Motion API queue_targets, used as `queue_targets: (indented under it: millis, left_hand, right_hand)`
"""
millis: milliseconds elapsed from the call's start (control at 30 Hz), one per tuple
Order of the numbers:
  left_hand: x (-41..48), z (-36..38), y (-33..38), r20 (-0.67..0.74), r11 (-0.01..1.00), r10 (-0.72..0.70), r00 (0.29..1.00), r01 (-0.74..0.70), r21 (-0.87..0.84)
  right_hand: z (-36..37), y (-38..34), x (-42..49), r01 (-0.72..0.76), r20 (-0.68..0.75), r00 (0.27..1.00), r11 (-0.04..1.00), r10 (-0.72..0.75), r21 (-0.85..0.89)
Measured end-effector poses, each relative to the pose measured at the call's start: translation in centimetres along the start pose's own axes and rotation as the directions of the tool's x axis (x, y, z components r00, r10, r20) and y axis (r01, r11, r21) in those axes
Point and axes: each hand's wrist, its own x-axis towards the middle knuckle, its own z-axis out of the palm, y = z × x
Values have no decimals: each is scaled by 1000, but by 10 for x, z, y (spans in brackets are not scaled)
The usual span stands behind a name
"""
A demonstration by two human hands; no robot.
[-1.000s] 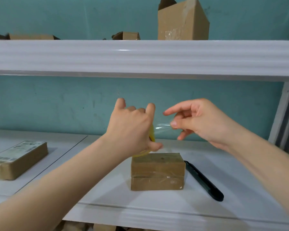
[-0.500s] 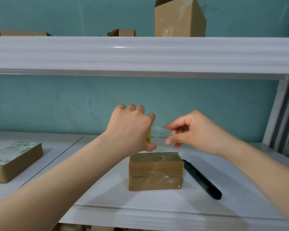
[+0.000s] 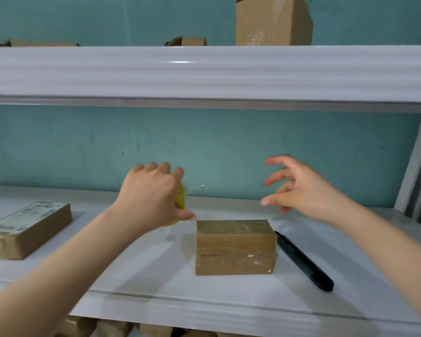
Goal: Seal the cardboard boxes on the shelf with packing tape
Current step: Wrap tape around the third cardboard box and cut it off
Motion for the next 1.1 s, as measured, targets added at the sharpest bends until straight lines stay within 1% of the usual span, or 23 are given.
queue_targets:
  millis: [67,100,133,200,267,300,333,400,433,500,567,633,667,767,800,833,867,900,933,967,1000,1033,1100]
  left_hand:
    - [-15,24,-17,166,953,-167,972,202,-224]
    - [-22,35,-22,276,866,-231,933,327,-379]
    - [-29,47,-25,373,744,-264,890,433,-508]
    - [-36,68,-31,472,506,-297,830,556,-660]
    - [-39,84,-41,584,300,-263,768,641,-707]
    - [-40,89,-46,674,219,-174,718,695,-685]
    - [-40,92,-50,749,182,-49,660,743,-644]
    - [-41,98,-52,807,238,136,575,772,-590]
    - [-39,101,-51,809,286,181,559,757,-587]
    - [-32,102,-45,794,383,228,564,698,-606]
    - [-24,106,-38,757,511,172,631,600,-616]
    - [-20,116,-33,686,622,-13,727,543,-564]
    - [-19,119,-30,655,629,-59,753,538,-561]
    - [-20,122,-24,595,666,-80,800,487,-565]
    - [-18,118,-23,541,643,-106,835,472,-603]
    - [-16,111,-19,472,561,-144,870,465,-685]
    - [-15,100,-15,416,411,-177,892,451,-792]
    - [-18,88,-9,406,212,-180,896,438,-874]
    - [-22,75,0,446,33,-135,885,454,-891]
    - [-29,66,13,503,-82,-75,861,497,-864]
    - [-38,57,29,563,-100,-20,826,558,-824]
    - [-45,53,46,605,-76,12,796,604,-793]
    - [-51,60,76,652,-46,-93,753,651,-758]
  right_hand:
    - [1,16,3,-55,-39,998,998,55,16]
    - [5,23,3,-81,-42,996,996,82,38]
    - [9,29,3,-107,-25,994,993,108,52]
    - [16,41,3,-159,23,987,985,158,58]
    - [21,50,3,-201,33,979,976,199,82]
    - [24,54,3,-213,26,977,972,211,99]
    - [26,58,4,-221,20,975,968,220,118]
    - [28,63,3,-233,9,972,959,235,161]
    - [28,64,2,-239,2,970,954,242,179]
    - [29,66,2,-251,-13,966,950,258,185]
    - [30,68,1,-261,-27,963,950,269,174]
    - [30,70,1,-262,-32,962,949,271,178]
    - [29,71,0,-261,-32,962,948,271,181]
    - [23,70,-2,-251,-23,966,954,258,165]
    - [21,69,-2,-241,-12,969,959,245,150]
    - [19,69,-3,-229,5,973,964,231,135]
    - [18,69,-5,-217,41,976,968,213,129]
    - [17,69,-7,-205,103,976,970,193,127]
    - [17,70,-10,-197,184,967,973,173,123]
    - [19,72,-13,-201,261,951,973,165,114]
    - [24,75,-16,-211,309,937,969,165,125]
    - [32,78,-18,-236,312,933,958,177,161]
    - [48,83,-21,-331,241,935,884,261,330]
